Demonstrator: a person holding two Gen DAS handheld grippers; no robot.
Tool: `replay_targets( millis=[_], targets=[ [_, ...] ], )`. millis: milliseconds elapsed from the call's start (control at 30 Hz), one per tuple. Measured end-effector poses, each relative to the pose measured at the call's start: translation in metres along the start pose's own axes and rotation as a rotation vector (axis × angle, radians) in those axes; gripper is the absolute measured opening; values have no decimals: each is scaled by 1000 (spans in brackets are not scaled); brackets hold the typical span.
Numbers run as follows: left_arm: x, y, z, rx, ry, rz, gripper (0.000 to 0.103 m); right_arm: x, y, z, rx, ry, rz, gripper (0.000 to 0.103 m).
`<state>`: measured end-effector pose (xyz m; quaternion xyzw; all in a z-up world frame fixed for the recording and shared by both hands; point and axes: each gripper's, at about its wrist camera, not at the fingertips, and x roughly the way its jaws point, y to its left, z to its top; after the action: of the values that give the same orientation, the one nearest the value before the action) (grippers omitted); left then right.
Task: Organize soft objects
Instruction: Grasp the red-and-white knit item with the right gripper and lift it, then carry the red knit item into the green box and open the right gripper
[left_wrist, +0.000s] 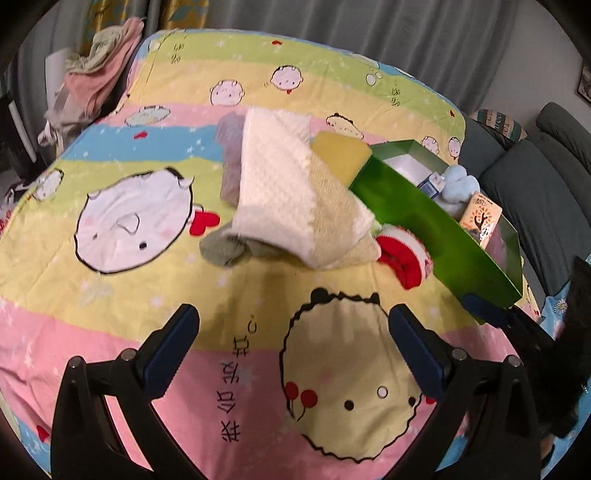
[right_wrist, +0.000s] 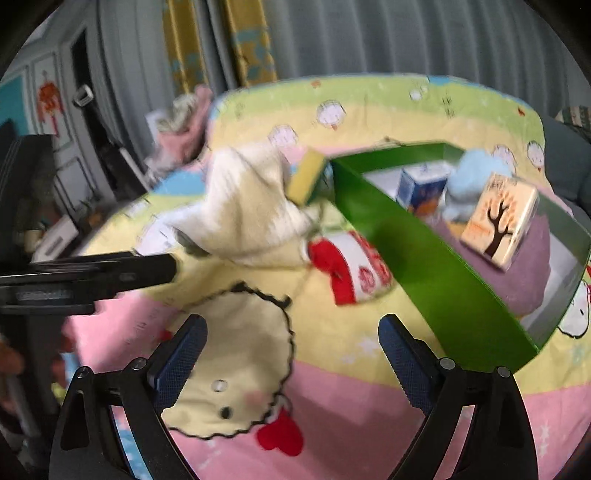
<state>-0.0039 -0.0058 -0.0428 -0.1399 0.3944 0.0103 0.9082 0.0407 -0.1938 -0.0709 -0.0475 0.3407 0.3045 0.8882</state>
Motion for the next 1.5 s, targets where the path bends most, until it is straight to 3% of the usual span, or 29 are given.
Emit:
replay_targets(
  millis=[300,433,500,600,633,733,900,1000,1167,1333,1433,1500],
  targets=[
    [-4,9,1,-25,-2,-46,102,33,-10,21,53,72,-68,92],
    [-5,12,2,-34,3,-69,102,58,-8,31,22,141,-169,72],
    [-5,14,3,-34,5,-75,102,66,-10,34,12,162,-215,68],
    [-2,15,5,-39,15,-85,102,72,-24,35,35,191,-270,38],
    [-1,14,5,-42,21,-95,102,68,-30,35,55,184,-263,27],
    [4,9,7,-42,41,-140,102,49,-41,30,114,151,-195,22],
    [12,-14,7,-15,87,-252,102,13,-26,7,121,131,-15,21],
    [20,-30,3,-7,126,-344,102,6,-16,-5,103,151,27,21],
    [34,-49,-7,40,161,-338,100,1,-10,-22,114,164,56,21],
    [43,-52,-12,37,182,-365,59,2,-18,-29,177,147,102,21],
    [48,-54,-13,23,214,-408,45,4,-16,-30,183,142,115,21],
    [48,-57,-14,24,215,-426,43,4,-14,-30,190,137,120,21]
  ],
)
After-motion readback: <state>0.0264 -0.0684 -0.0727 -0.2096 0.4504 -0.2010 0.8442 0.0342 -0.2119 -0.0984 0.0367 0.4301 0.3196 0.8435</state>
